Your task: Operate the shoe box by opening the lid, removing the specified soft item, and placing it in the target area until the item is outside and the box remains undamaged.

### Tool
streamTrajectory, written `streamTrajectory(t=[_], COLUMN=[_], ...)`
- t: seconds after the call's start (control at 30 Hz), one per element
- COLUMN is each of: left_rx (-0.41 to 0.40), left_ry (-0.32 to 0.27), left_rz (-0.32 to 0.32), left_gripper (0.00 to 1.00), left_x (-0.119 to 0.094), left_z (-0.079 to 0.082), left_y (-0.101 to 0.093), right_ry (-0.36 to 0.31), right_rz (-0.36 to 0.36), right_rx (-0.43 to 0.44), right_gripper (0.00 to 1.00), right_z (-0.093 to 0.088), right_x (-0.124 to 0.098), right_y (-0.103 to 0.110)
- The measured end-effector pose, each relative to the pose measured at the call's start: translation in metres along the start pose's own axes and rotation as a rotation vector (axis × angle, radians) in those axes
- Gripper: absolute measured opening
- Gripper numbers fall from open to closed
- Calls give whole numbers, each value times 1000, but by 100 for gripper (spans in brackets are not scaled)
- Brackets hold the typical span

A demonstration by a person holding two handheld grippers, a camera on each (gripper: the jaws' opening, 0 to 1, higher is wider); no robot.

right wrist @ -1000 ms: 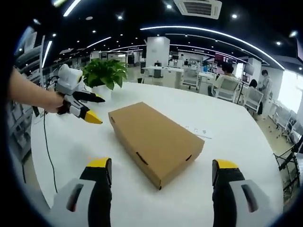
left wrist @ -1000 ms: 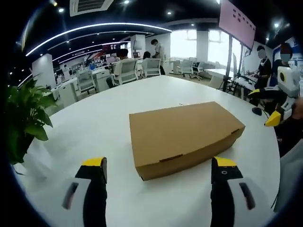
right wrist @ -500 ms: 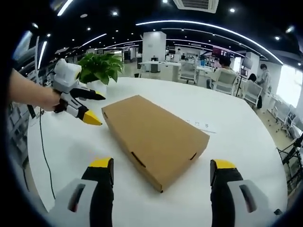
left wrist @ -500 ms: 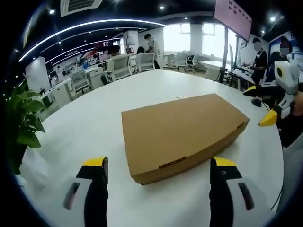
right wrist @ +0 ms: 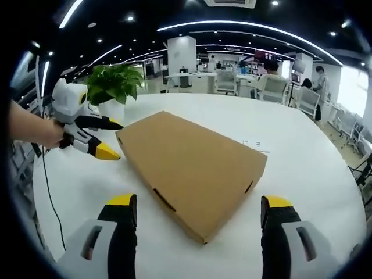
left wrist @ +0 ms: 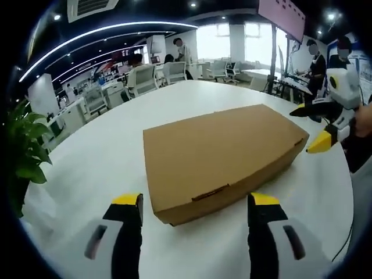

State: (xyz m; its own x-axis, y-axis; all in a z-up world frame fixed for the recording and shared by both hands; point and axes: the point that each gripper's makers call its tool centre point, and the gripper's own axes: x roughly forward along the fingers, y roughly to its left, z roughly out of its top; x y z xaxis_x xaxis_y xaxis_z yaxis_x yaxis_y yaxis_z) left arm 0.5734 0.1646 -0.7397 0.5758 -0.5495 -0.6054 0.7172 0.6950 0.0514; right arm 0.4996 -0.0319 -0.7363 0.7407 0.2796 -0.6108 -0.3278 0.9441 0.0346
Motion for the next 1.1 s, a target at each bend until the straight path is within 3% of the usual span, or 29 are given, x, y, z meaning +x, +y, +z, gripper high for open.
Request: streamTrajectory(t=[0.03,0.1,0.17,0.23,0.33,0.57,0.73,0.9,1.1], left_rx=[-7,-4,3,-2,7,-67,-63,-22,-42], left_ry=[12,47,44,37,80,58,49,91,78], left_rz=[-7,-10,-1,-4,8,4,-17,-35,-25], left_gripper=[87,83,83,83,83,83,83,79,76], left_x=[2,5,5,7,12,17,19,23,24], left_z=[-2,-9,-9,-8,-15,-15,-12,-14,-14], left_y=[-1,-2,-1,-2,2,10,3,-2,4], right_ry=[13,29,27,29,48,35,47,43,58], right_rz=[-7,-25,-14,-15,-24,7,8,15,15], right_rx=[4,41,111,88,39,-13,-7,-43,-29], right_gripper=[89,87,86,87,87,88,87,76,78], right_z=[-4,-10,-17,-18,-20,-12,-12,-10,-12], right_x=[1,3,10,10,12,22,28,30,33], right_y=[-1,-4,-5,-9,-15,-12,-13,-10,-8])
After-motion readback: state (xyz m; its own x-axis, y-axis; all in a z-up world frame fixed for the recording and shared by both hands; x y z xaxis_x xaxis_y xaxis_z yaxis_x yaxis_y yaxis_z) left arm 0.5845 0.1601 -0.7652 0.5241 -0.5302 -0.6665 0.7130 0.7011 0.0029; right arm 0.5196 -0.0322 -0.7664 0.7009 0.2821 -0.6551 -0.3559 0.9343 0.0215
